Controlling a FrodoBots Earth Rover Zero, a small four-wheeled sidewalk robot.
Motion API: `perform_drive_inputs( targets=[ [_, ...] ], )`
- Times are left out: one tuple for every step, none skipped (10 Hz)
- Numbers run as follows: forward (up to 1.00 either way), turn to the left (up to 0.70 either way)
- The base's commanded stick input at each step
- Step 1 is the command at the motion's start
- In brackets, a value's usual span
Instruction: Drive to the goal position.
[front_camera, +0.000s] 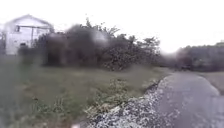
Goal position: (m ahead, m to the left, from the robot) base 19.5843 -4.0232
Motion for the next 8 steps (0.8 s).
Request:
perform_drive_inputs(
  targets=[
    [0.0,-1.0],
    [0.0,-1.0],
    [0.0,-1.0],
    [0.0,-0.9],
    [0.0,-0.56],
    [0.0,-0.22],
    [0.0,-0.12],
    [0.0,-0.03]
  ],
)
